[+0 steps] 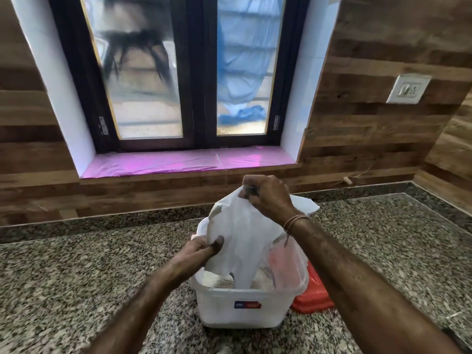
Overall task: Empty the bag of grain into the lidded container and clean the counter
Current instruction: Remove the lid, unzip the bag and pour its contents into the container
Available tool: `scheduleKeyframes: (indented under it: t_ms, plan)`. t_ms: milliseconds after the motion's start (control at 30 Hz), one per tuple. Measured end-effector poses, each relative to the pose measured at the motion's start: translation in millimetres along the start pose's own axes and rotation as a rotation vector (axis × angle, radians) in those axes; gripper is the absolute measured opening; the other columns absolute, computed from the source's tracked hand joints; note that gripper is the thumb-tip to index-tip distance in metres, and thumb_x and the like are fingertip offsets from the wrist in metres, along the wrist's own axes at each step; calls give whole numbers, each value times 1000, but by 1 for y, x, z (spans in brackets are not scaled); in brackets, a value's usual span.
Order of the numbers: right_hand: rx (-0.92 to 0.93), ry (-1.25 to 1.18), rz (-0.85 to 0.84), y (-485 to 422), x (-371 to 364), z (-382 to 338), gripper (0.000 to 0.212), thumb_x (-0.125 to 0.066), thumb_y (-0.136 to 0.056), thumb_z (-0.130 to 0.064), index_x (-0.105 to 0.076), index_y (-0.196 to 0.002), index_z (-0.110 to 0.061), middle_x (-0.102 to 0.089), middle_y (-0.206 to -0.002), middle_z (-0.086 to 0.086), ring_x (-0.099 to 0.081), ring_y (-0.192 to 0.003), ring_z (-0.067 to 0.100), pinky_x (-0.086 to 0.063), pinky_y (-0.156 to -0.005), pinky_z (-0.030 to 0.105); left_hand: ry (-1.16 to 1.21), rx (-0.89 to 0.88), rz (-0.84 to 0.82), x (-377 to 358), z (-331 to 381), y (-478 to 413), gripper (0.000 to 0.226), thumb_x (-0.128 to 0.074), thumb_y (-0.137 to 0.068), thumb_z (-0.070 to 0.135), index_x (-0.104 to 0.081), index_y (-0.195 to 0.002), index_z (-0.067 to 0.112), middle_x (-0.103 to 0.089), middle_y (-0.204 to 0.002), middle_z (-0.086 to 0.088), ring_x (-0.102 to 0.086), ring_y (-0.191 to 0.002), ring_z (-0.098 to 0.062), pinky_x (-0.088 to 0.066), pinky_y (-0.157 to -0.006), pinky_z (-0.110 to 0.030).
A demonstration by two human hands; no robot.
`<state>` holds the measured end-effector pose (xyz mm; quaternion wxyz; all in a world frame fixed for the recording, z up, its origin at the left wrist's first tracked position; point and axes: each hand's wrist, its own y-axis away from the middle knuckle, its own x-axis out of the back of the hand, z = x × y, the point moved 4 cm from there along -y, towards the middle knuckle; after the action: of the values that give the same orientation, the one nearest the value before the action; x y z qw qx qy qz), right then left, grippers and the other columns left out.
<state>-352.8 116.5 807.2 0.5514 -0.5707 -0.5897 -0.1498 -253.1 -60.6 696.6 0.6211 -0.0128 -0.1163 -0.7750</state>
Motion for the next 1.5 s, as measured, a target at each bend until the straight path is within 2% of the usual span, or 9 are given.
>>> scheduleKeyframes:
  t_ms: [233,467,567,700,833,967,1100,1267,1500]
  plan:
    - [-88,21,-6,1,2,13,25,-74,-84,-44,-63,-76,-23,-65,-71,-8,-62,-77,17,-34,-69,27,-131,73,86,13,-22,-10,97,-42,-64,98,-75,-104,16,-79,-100,-7,-77,-89,-27,-63,-79,-50]
    - [-52,92,-34,-10,5,-5,32,-72,-84,-54,-70,-85,-22,-74,-85,-6,-68,-86,19,-44,-73,30,103,-347,408,13,28,-7,29,-67,-91,43,-77,-96,16,-79,-91,-8,-76,-83,-30,-63,-71,-52]
    - [-121,-107,-101,-21,26,16,50,-66,-73,-74,-69,-105,-35,-74,-104,-15,-68,-100,11,-52,-90,36,312,-276,462,17,26,-12,18,-60,-100,17,-73,-93,6,-78,-85,-12,-73,-70,-26,-59,-62,-39]
    - [-360,-710,-70,3,31,92,87,-69,-84,-59,-33,-154,-23,-41,-158,7,-41,-140,19,-34,-107,38,464,-231,349,21,11,-12,23,-63,-94,24,-70,-104,4,-76,-94,-17,-71,-73,-29,-61,-64,-40]
    - [-559,-1105,-196,34,-21,139,142,-84,-50,-75,-12,-161,-24,-26,-166,10,-35,-147,21,-37,-110,43,472,-281,336,14,17,-13,32,-66,-84,33,-68,-98,5,-74,-77,-12,-68,-57,-22,-58,-52,-35]
    - [-669,-1223,-13,34,-42,165,120,-85,-71,-50,-13,-160,-14,-32,-163,12,-45,-141,25,-48,-90,35,410,-326,426,14,19,-15,22,-52,-100,2,-69,-87,5,-73,-75,-7,-67,-58,-17,-57,-52,-27]
    - [-582,-1292,-118,32,-47,168,67,-90,-68,-42,-62,-121,-15,-74,-111,4,-70,-94,19,-55,-65,25,356,-338,512,25,15,-14,32,-51,-100,-5,-74,-84,11,-73,-85,-7,-70,-69,-19,-60,-60,-32]
    - [-479,-1202,24,20,-36,166,8,-79,-83,-10,-72,-88,-11,-76,-84,6,-68,-76,21,-59,-70,35,380,-336,752,34,6,-8,28,-49,-98,-8,-69,-92,11,-73,-85,0,-69,-75,-9,-58,-65,-22]
    - [-323,-1167,-85,21,-29,163,3,-70,-91,-7,-72,-92,-9,-77,-87,3,-70,-74,14,-59,-64,27,326,-453,1041,26,19,-4,22,-58,-94,-6,-70,-88,12,-66,-93,-6,-59,-81,-11,-51,-73,-27]
